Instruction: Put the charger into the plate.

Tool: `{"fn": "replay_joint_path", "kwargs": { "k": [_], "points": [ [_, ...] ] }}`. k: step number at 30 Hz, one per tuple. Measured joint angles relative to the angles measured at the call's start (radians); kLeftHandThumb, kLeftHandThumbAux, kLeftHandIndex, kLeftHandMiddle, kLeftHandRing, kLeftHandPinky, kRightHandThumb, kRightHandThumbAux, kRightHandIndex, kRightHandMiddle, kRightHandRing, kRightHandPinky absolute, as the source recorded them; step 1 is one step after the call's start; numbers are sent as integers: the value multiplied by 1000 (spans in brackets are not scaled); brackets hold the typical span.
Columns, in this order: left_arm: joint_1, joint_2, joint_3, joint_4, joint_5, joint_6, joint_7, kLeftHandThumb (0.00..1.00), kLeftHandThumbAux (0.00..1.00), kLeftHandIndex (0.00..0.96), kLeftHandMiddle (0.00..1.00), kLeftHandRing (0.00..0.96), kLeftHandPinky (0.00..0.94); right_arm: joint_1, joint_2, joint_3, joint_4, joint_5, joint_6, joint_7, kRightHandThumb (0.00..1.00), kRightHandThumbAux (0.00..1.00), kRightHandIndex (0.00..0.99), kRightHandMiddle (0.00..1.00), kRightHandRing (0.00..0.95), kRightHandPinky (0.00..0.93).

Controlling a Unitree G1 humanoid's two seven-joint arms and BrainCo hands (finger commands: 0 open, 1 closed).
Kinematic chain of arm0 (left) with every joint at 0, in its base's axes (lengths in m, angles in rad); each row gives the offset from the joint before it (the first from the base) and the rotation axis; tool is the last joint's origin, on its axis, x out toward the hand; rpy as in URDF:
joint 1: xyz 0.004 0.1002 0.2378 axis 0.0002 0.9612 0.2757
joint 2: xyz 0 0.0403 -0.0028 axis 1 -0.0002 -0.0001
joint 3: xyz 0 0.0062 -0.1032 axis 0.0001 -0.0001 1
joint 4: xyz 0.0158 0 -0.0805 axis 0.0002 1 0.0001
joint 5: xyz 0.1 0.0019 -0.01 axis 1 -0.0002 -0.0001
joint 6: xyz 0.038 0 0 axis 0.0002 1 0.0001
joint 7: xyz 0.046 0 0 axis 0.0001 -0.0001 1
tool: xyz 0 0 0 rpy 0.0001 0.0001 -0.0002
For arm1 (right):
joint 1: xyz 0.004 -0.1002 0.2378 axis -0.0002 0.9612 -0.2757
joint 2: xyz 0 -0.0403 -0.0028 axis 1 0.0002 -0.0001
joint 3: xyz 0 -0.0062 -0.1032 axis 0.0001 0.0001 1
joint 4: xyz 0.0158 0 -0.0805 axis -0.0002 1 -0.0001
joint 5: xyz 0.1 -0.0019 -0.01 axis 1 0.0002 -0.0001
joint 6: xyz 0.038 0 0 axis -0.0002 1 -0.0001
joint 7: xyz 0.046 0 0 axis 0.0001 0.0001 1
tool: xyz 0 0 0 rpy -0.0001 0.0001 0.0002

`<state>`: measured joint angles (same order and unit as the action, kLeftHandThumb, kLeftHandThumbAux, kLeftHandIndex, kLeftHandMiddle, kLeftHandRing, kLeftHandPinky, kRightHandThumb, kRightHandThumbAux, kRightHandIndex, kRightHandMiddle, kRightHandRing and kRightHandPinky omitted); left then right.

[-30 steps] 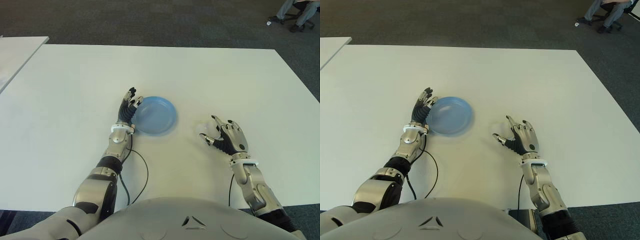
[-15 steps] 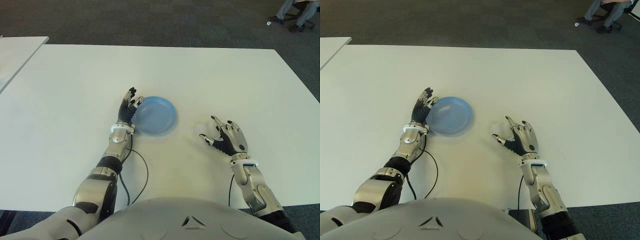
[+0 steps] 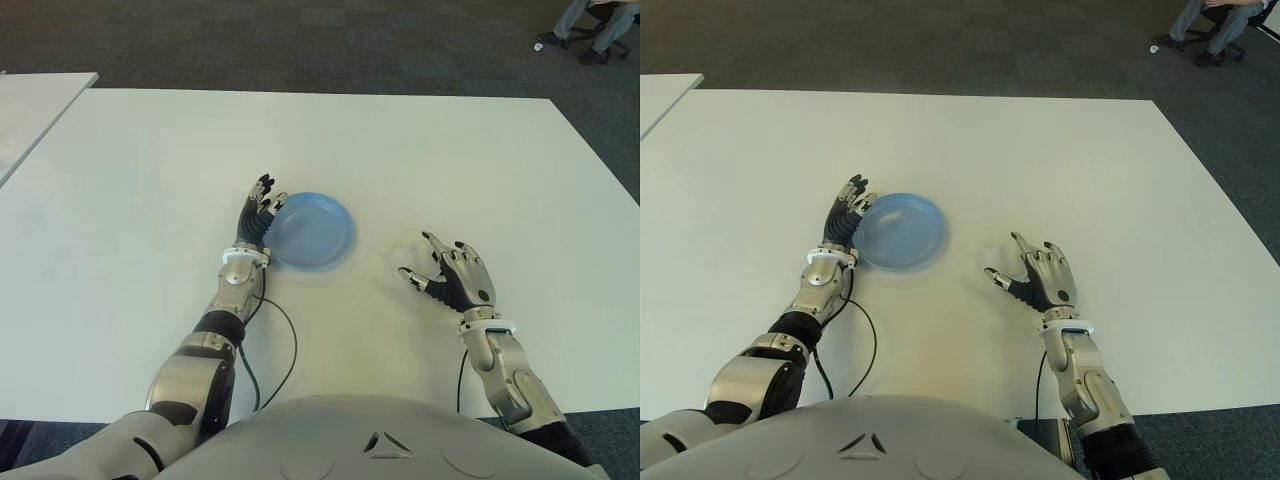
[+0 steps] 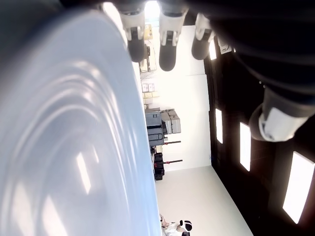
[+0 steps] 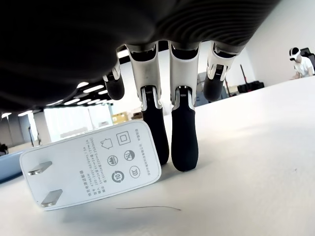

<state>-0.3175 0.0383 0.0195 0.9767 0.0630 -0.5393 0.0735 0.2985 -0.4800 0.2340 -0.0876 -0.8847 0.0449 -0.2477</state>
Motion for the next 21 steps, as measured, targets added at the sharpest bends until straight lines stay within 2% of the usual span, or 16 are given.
{"fn": "replay_joint_path", "kwargs": {
  "k": [21],
  "points": [
    [-11, 0, 1, 14, 3, 0, 2, 0, 498, 50, 117, 76, 19, 1, 4, 1, 1, 3, -4, -21, 250, 144, 0, 0, 0, 0]
  ]
}}
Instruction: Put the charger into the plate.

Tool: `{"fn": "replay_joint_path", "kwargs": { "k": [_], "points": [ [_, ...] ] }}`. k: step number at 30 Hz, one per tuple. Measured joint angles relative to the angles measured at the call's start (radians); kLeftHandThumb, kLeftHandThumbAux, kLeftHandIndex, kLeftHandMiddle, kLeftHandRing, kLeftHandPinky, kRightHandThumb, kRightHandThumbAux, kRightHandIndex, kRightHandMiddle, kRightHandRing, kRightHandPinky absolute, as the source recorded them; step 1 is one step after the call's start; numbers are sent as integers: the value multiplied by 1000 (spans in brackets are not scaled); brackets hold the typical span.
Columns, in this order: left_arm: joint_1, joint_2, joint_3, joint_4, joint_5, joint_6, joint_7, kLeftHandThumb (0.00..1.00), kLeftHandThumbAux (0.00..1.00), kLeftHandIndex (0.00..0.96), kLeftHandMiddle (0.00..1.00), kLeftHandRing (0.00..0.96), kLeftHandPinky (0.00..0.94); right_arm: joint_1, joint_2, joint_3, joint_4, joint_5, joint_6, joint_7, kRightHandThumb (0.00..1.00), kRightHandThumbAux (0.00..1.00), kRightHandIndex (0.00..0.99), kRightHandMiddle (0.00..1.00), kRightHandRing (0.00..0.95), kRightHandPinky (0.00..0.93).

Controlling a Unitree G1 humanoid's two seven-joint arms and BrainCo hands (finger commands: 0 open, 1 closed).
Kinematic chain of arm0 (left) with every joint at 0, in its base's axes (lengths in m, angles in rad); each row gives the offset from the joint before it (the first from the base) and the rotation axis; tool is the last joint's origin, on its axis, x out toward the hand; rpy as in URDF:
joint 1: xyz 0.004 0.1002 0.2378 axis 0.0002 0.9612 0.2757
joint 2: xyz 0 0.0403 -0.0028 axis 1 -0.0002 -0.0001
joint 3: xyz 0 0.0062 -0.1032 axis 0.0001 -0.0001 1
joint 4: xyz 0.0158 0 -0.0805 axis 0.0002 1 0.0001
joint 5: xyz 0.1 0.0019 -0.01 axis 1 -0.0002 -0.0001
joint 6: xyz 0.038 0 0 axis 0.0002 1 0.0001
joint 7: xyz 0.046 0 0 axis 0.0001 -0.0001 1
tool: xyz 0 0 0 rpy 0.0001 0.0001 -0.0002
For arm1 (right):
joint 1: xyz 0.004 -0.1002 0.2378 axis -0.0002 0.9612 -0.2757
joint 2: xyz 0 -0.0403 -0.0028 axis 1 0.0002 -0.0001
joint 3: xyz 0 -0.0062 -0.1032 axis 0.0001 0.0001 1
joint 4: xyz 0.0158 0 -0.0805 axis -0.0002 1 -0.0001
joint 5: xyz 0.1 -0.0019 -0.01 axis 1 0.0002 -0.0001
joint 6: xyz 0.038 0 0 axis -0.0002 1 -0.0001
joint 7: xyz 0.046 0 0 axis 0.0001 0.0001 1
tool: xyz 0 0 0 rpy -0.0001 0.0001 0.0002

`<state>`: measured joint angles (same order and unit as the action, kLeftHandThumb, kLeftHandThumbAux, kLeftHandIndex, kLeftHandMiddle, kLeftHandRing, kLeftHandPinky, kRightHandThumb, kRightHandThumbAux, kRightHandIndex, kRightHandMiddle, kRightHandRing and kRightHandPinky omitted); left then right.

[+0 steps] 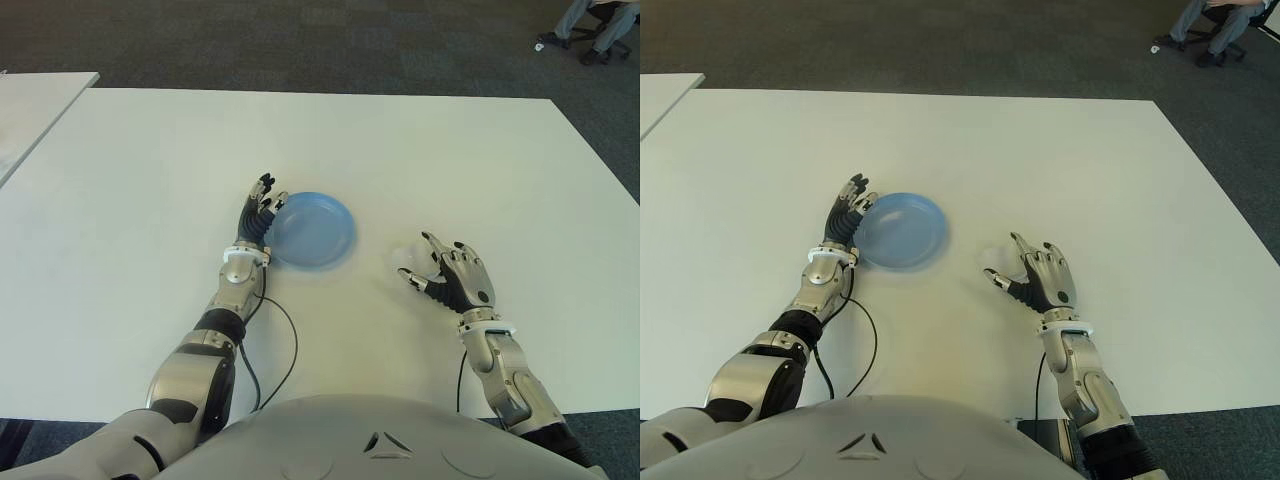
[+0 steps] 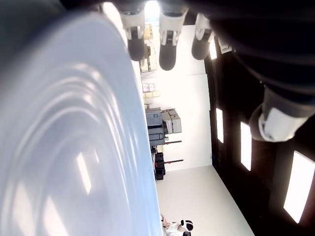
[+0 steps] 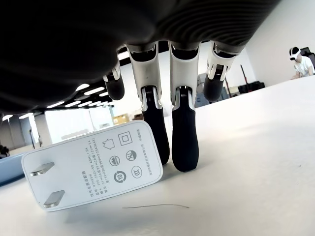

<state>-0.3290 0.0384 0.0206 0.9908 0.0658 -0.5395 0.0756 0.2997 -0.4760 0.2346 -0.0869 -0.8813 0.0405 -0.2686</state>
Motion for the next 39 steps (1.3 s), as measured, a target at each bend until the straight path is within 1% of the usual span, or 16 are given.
{"fn": "replay_joint_path", "kwargs": {
  "k": [15, 27, 39],
  "points": [
    [-1, 4, -1, 0, 3, 0, 0, 0, 498, 38, 116, 74, 13, 7, 10, 6, -11, -3, -1, -23, 245, 141, 0, 0, 0, 0],
    [-4, 5, -3, 2, 7, 0, 0, 0, 503, 36, 113, 78, 30, 23, 21, 1, -31, -5, -38, -76, 241, 159, 0, 0, 0, 0],
    [-4, 5, -3, 3, 14, 0, 3, 0, 503, 36, 111, 82, 40, 39, 27, -4, -77, -25, -35, -76, 245, 169, 0, 0, 0, 0]
  ]
}}
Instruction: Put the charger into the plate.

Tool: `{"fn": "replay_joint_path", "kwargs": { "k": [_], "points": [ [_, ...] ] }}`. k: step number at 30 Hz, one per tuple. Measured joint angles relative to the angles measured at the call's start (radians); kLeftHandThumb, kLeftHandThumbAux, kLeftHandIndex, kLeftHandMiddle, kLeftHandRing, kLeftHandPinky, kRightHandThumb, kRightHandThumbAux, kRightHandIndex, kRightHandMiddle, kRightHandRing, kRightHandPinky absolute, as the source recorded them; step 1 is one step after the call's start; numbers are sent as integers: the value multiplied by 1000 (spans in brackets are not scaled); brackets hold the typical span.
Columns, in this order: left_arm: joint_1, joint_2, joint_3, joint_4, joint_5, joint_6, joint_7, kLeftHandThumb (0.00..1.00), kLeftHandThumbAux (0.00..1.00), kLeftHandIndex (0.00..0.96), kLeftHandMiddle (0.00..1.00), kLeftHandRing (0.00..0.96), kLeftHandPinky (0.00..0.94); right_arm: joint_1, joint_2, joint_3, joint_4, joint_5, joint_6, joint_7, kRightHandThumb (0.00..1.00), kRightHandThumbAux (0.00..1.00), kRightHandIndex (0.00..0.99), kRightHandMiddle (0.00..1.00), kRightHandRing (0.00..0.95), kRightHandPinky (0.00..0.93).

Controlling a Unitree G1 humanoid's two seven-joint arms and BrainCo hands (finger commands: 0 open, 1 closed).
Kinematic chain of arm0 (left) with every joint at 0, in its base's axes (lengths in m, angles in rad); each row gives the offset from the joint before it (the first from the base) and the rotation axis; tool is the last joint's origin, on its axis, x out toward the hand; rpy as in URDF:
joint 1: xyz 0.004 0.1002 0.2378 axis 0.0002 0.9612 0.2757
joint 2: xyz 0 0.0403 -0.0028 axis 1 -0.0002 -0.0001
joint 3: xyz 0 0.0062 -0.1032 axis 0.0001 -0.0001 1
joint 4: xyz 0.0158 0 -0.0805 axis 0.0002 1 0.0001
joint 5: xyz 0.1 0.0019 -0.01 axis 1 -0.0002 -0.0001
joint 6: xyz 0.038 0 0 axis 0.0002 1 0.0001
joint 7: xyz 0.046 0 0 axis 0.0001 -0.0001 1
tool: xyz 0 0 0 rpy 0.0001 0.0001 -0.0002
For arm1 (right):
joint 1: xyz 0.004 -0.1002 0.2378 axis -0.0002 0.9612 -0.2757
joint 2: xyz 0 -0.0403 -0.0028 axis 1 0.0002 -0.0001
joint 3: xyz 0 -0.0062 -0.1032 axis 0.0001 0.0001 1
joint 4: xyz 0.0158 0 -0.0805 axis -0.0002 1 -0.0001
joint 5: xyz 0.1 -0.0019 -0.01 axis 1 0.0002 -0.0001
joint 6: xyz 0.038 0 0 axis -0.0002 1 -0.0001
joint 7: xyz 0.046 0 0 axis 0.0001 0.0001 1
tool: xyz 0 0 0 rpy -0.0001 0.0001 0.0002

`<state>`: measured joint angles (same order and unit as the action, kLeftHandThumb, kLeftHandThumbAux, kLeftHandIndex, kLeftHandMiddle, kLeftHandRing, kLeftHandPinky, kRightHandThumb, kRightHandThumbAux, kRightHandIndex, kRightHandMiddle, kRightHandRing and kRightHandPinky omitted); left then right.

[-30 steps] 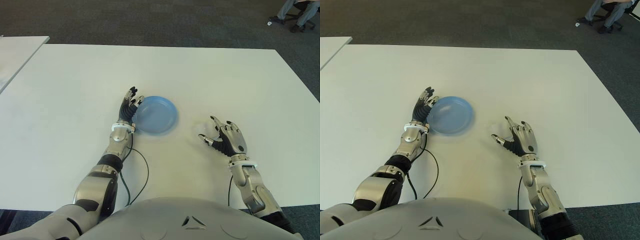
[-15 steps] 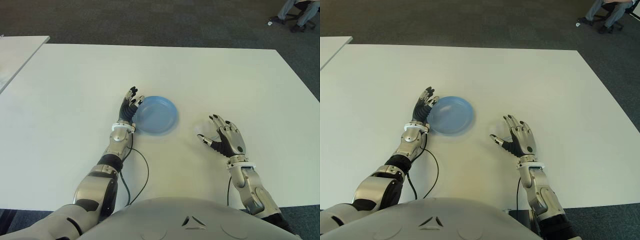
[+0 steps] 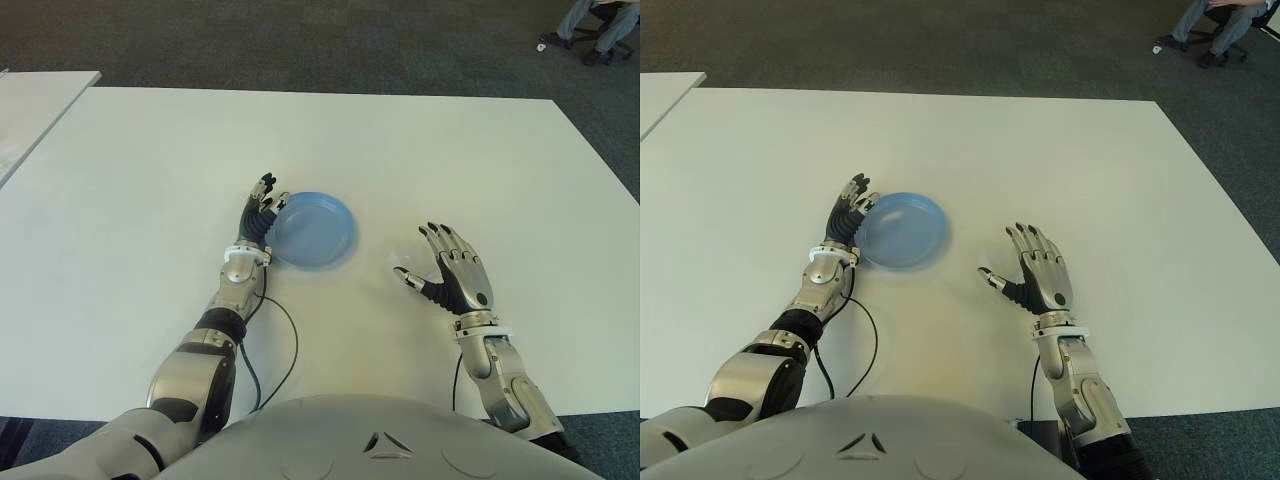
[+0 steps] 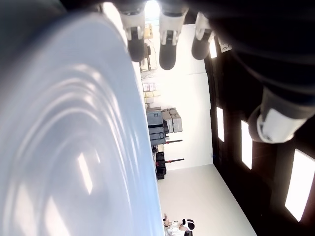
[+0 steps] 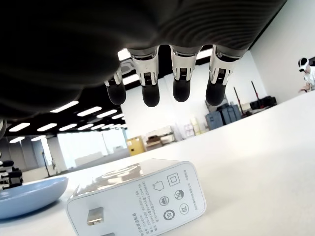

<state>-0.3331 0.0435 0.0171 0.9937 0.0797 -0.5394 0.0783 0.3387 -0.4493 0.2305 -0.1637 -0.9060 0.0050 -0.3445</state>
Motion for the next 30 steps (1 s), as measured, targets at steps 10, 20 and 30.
{"fn": "replay_joint_path", "kwargs": {
  "k": [10, 20, 30],
  "points": [
    [0, 0, 0, 1, 0, 0, 1, 0, 504, 34, 112, 86, 47, 4, 5, -2, -21, -20, 18, 4, 253, 178, 0, 0, 0, 0],
    [0, 0, 0, 1, 0, -2, 1, 0, 512, 35, 114, 89, 55, 3, 14, -2, -32, -25, 19, 23, 247, 177, 0, 0, 0, 0],
    [0, -2, 1, 1, 0, -2, 1, 0, 513, 38, 125, 99, 60, -6, 38, 7, -24, -31, 41, 55, 252, 166, 0, 0, 0, 0]
  ]
}}
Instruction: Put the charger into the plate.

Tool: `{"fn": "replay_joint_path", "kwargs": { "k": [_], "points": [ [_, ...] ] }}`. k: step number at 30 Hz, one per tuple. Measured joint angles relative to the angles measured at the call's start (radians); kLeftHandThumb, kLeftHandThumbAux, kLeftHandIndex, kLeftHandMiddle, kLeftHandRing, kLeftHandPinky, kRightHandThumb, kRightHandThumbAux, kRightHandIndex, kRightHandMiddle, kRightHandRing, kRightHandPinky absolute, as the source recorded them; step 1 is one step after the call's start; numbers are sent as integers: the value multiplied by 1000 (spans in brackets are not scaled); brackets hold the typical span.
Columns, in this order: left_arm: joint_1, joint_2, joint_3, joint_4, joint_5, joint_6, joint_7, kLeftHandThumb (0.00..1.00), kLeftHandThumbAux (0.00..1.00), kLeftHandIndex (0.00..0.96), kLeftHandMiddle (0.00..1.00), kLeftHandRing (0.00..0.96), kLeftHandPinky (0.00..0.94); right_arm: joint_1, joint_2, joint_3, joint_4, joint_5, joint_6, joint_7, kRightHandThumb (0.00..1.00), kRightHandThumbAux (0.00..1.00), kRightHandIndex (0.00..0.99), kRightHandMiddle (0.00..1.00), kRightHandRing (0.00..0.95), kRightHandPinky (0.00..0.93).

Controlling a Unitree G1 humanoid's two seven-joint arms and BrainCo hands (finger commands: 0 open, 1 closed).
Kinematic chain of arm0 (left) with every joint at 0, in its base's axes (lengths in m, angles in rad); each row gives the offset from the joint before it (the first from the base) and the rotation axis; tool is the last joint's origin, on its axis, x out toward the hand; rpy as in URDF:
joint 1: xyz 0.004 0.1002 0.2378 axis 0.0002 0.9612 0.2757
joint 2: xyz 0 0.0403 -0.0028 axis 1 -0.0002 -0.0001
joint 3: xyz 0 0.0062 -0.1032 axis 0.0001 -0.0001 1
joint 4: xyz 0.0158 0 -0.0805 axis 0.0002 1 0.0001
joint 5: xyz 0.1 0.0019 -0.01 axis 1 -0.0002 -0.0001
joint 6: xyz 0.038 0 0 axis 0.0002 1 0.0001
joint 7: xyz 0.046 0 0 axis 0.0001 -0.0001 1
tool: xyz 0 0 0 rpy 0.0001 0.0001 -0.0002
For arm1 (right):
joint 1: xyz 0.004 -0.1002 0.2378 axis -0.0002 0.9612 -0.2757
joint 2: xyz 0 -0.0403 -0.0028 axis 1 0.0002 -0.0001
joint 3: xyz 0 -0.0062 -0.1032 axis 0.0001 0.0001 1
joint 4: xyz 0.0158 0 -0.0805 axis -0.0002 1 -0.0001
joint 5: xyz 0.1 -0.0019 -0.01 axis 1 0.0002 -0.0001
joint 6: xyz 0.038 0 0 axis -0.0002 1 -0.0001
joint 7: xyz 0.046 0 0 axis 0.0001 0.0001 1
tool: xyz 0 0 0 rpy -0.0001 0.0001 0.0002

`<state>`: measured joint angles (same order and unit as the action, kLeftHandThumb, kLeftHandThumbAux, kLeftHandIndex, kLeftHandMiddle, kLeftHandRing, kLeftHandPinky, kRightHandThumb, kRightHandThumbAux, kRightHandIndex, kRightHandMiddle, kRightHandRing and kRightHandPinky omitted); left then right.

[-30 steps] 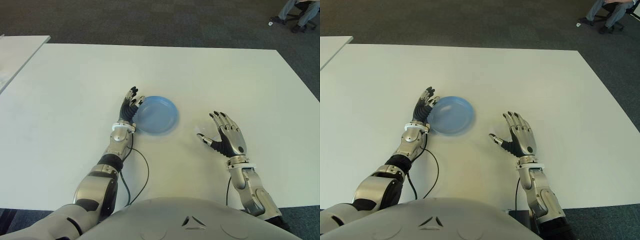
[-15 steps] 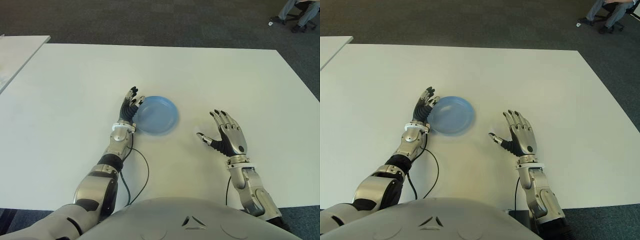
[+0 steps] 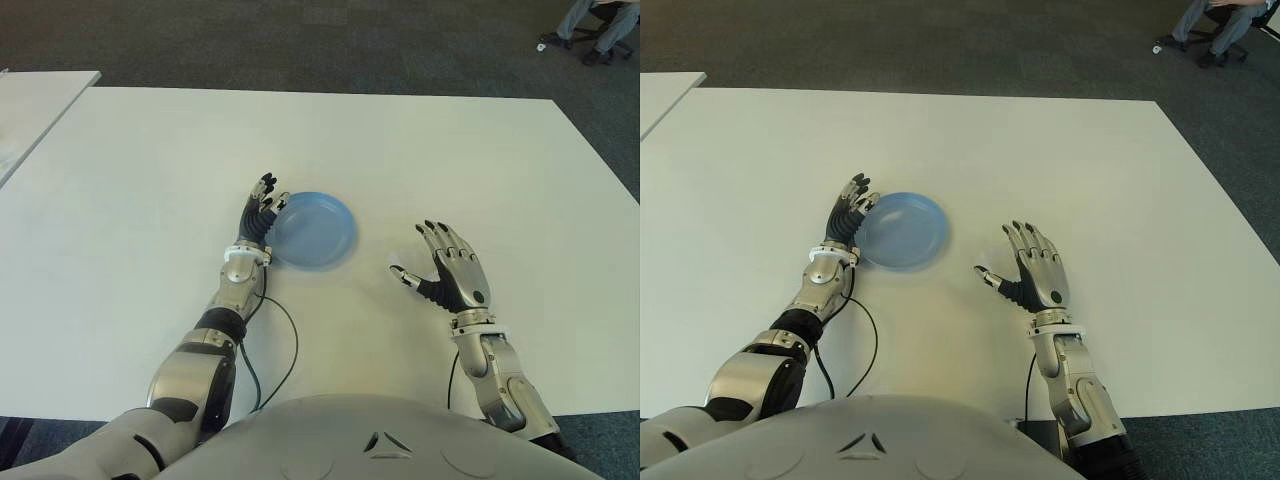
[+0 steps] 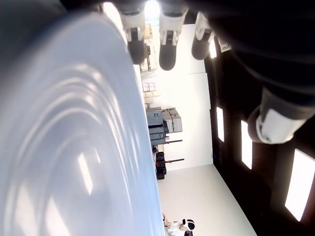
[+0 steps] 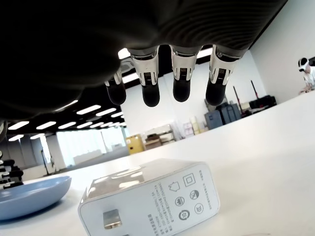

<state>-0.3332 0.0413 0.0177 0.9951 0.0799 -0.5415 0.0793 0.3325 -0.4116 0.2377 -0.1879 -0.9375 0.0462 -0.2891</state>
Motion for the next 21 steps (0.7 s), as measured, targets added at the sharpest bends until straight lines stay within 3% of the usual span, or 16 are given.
{"fn": "replay_joint_path", "kwargs": {
  "k": [13, 21],
  "points": [
    [0, 1, -3, -2, 2, -1, 3, 0, 513, 33, 118, 86, 37, -135, 54, 42, 228, -2, 49, -3, 265, 186, 0, 0, 0, 19],
    [2, 4, -4, -3, 2, -1, 3, 0, 516, 31, 119, 89, 45, -179, 56, 61, 278, -2, 51, -28, 265, 188, 0, 0, 0, 21]
  ]
}}
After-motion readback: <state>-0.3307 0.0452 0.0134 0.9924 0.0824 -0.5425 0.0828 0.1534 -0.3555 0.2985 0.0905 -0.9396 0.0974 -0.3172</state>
